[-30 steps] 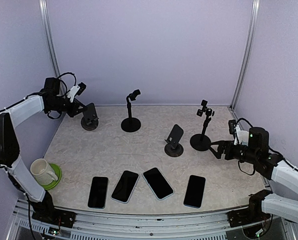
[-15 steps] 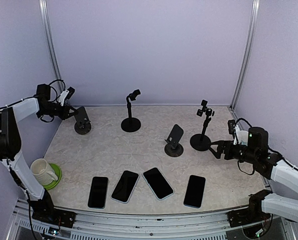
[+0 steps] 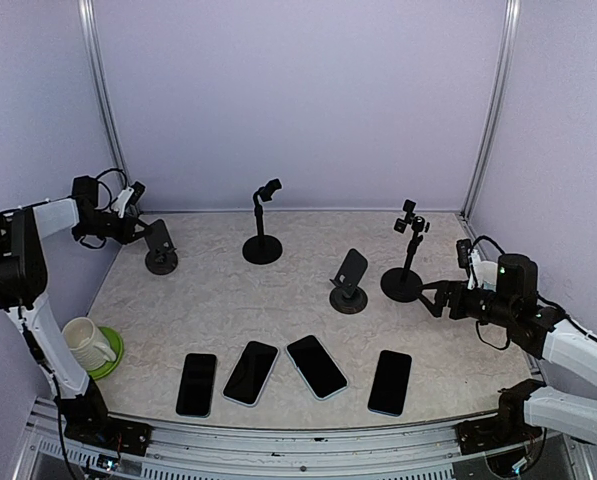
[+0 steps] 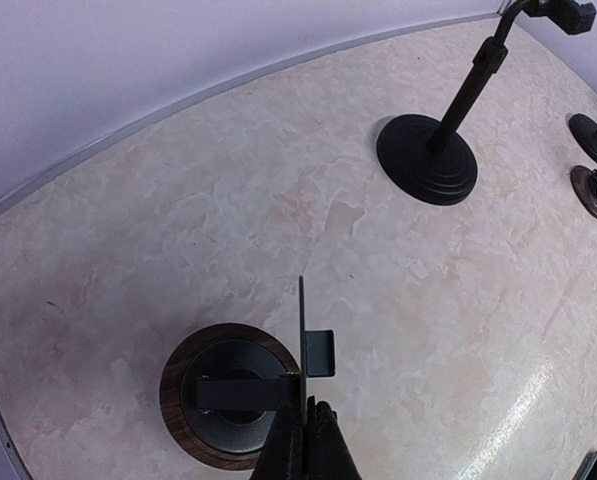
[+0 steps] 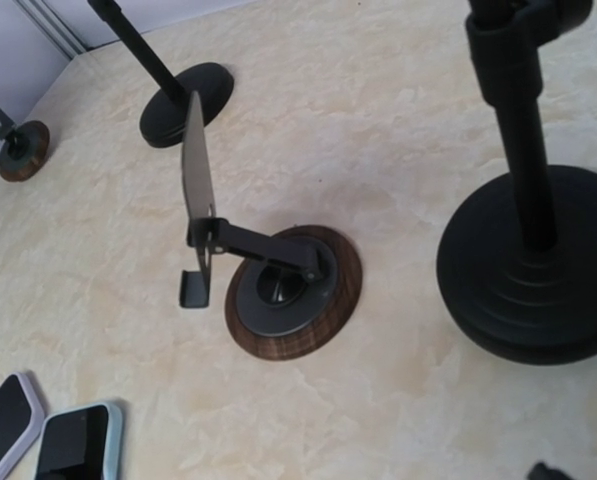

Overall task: Place the phone on the phone stand
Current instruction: Place the phone stand at the corner of the board.

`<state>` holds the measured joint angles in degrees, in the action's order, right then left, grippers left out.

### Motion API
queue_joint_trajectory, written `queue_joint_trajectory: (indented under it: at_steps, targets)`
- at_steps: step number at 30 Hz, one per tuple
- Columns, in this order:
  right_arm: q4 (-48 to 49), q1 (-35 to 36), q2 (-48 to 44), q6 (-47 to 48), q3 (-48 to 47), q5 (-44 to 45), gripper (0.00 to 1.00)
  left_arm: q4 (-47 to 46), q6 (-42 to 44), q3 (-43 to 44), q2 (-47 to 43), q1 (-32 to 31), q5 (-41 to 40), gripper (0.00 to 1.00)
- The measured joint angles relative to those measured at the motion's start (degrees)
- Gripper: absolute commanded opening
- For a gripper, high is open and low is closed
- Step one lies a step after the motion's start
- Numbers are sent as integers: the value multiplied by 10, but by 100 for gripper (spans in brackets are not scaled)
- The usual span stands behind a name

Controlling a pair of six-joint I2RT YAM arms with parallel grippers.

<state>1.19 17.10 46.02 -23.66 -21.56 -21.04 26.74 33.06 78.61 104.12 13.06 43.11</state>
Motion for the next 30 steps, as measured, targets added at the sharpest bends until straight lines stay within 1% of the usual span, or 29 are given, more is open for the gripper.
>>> queue_joint_trajectory:
  at_steps: [4, 8, 19, 26, 30]
  targets:
    - [0, 0, 0, 0, 0, 0, 100, 7, 2, 35, 10, 1, 0, 0]
    - [0, 0, 0, 0, 0, 0, 100, 8, 3, 59, 18, 1, -1, 3]
    - [0, 0, 0, 0, 0, 0, 100, 20, 5, 76, 47, 3, -4, 5]
    - [0, 0, 0, 0, 0, 0, 100, 20, 3, 78, 48, 8, -12, 15]
    - [0, 0, 0, 0, 0, 0, 100, 20, -2, 78, 48, 11, -26, 16]
